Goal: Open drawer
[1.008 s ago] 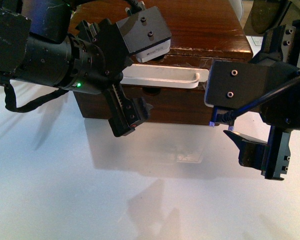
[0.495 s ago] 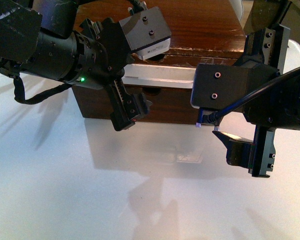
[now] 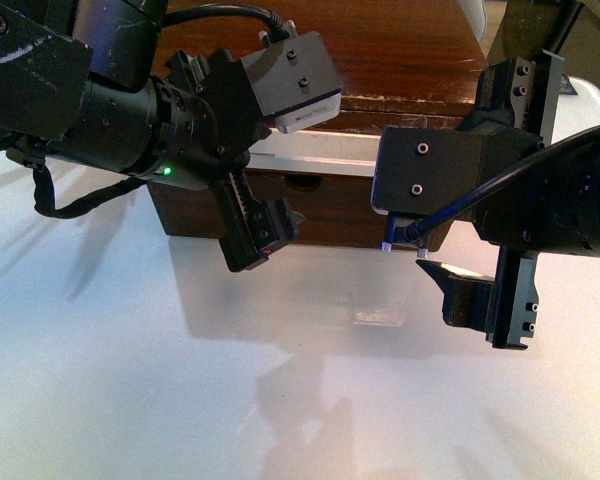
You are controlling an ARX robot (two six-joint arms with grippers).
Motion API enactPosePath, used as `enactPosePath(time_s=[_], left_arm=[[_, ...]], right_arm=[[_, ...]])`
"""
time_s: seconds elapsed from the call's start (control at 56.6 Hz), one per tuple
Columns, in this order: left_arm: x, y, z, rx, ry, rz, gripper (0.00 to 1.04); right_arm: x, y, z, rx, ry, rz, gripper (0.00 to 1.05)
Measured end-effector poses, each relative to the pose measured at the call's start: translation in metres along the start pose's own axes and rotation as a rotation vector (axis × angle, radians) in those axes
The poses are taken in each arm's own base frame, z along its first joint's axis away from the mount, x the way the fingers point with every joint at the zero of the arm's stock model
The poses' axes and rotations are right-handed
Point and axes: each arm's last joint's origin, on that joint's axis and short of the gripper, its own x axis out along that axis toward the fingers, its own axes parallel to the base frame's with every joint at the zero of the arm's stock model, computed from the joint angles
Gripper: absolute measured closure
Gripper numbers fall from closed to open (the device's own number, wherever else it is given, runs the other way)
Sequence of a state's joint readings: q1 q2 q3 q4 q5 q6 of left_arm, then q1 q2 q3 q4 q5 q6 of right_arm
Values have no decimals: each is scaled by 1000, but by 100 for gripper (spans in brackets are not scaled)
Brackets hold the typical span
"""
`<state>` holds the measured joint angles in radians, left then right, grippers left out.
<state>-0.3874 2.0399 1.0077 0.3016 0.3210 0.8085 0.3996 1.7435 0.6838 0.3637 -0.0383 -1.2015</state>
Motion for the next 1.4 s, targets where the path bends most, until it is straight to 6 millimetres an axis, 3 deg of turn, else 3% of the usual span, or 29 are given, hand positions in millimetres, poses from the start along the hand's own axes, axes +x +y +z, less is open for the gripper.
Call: enactPosePath(time_s=[0.53, 1.396], left_arm=[[12, 8, -8, 31, 54, -18, 8], [12, 10, -10, 64, 92, -37, 8]], right_arm=[[5, -1, 1, -2, 0, 9, 9], [46, -11, 24, -60, -6, 32, 9]])
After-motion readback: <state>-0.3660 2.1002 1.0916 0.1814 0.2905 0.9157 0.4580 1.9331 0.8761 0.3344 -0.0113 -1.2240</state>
